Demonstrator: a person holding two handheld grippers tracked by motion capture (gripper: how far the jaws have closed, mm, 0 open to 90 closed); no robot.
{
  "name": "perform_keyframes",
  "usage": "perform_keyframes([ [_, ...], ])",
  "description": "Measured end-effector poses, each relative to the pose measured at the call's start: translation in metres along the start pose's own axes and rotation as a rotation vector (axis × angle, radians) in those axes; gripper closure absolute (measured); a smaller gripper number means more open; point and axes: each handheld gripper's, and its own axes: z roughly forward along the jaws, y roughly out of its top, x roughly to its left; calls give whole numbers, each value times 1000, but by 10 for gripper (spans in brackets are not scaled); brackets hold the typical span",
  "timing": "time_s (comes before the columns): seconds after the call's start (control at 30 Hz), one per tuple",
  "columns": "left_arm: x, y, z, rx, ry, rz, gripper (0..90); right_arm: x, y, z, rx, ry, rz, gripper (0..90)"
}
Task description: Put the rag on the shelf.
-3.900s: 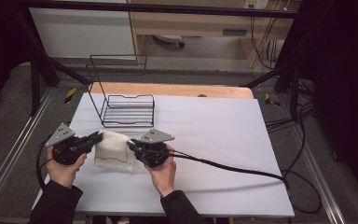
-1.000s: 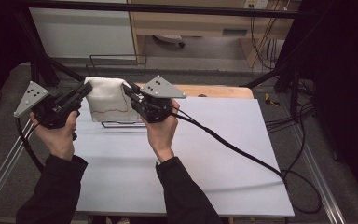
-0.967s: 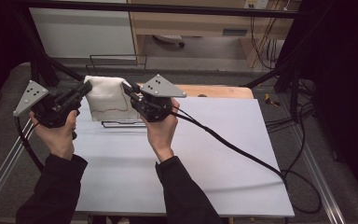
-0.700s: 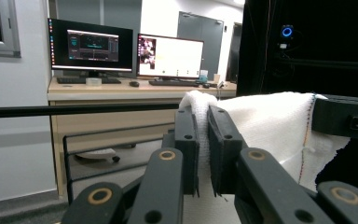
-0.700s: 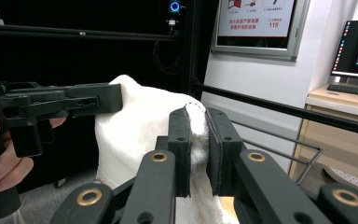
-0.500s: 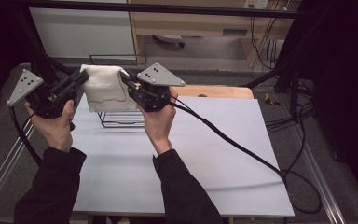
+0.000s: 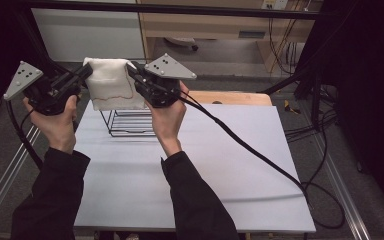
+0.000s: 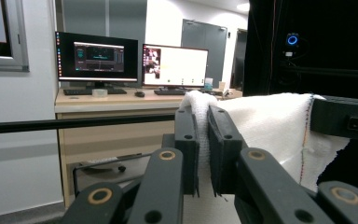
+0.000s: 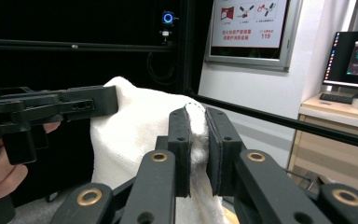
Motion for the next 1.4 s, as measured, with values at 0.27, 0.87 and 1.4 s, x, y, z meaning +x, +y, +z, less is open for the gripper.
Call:
perform_keyframes([
  [0.27, 5, 8, 10, -10, 2, 6, 831, -9, 8, 11, -7, -12, 8, 813],
  [0.87, 22, 20, 32, -2, 20, -10, 831, -19, 20, 33, -4, -21, 10, 813],
  [1.4, 30, 34, 52, -4, 25, -7, 831, -32, 30, 46, -14, -26, 34, 812],
])
